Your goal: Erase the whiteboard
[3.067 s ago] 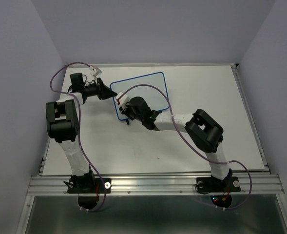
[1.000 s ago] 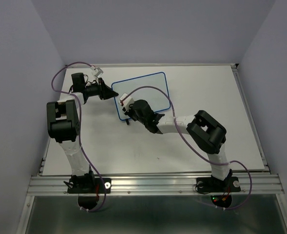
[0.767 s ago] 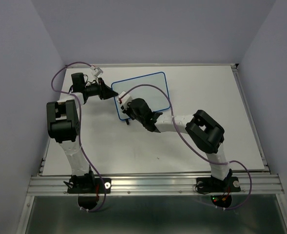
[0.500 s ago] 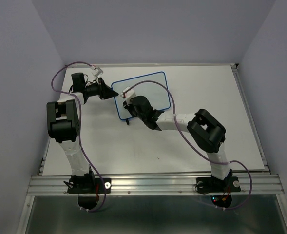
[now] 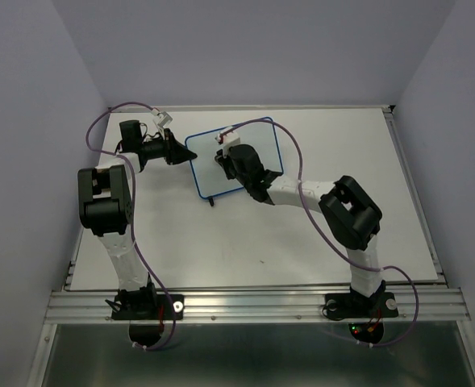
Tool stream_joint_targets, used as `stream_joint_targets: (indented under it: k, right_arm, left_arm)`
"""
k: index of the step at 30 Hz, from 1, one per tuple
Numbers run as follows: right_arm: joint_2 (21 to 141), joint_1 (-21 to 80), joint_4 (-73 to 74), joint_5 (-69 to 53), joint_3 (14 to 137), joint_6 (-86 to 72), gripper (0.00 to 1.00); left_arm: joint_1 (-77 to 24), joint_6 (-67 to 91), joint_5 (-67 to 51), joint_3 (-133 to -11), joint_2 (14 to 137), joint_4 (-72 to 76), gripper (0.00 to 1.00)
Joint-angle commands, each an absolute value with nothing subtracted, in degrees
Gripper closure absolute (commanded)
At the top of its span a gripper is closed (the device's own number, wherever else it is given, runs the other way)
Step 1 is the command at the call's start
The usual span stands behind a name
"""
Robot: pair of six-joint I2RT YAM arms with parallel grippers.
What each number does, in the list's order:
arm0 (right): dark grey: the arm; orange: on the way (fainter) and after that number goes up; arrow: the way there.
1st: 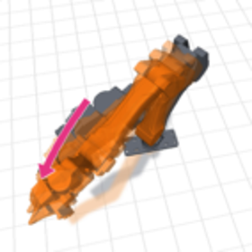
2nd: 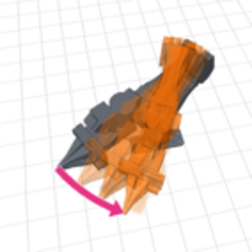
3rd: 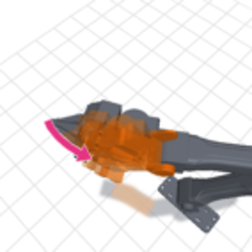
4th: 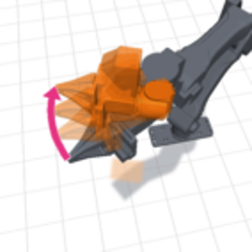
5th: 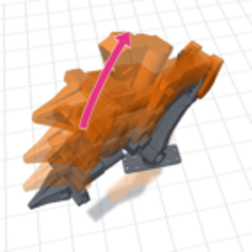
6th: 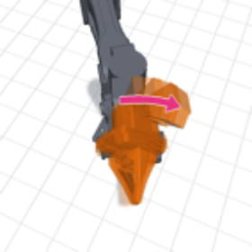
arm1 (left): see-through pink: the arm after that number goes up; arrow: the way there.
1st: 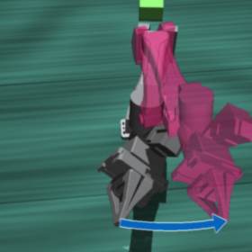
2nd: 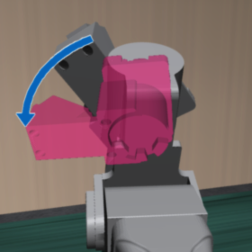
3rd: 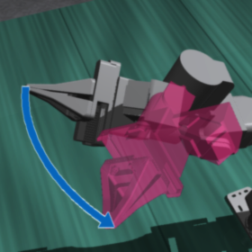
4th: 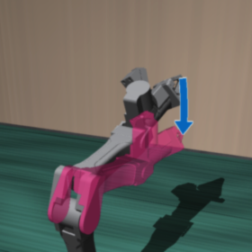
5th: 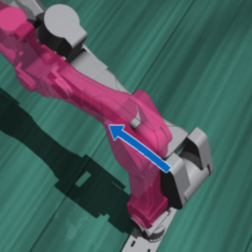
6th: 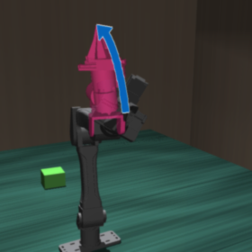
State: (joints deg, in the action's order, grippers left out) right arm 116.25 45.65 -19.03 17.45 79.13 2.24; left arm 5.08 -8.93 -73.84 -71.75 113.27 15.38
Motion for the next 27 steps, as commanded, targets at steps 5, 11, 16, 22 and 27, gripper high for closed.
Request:
stream_joint_targets:
  k: [5,11,16,22,27]
  right_arm:
    - [119.70,48.59,-17.14,17.32,83.06,7.64,0.99]
    - [123.39,54.40,-14.94,14.86,85.07,10.64,0.99]
    - [125.33,54.93,-12.48,11.69,87.45,10.37,0.99]
    - [127.17,56.07,-8.97,7.39,89.03,12.56,0.99]
    - [128.93,56.60,-7.12,3.52,89.65,14.85,0.99]
  left_arm:
    - [4.48,-16.44,-71.10,-72.51,111.53,15.47,1.00]
    - [4.48,-16.35,-70.67,-72.60,111.62,15.38,1.00]
    - [4.48,-16.26,-70.58,-72.60,111.62,15.47,1.00]
    - [4.57,-15.91,-70.58,-72.77,111.80,15.47,1.00]
    - [4.57,-15.82,-70.49,-72.86,111.89,15.47,1.00]
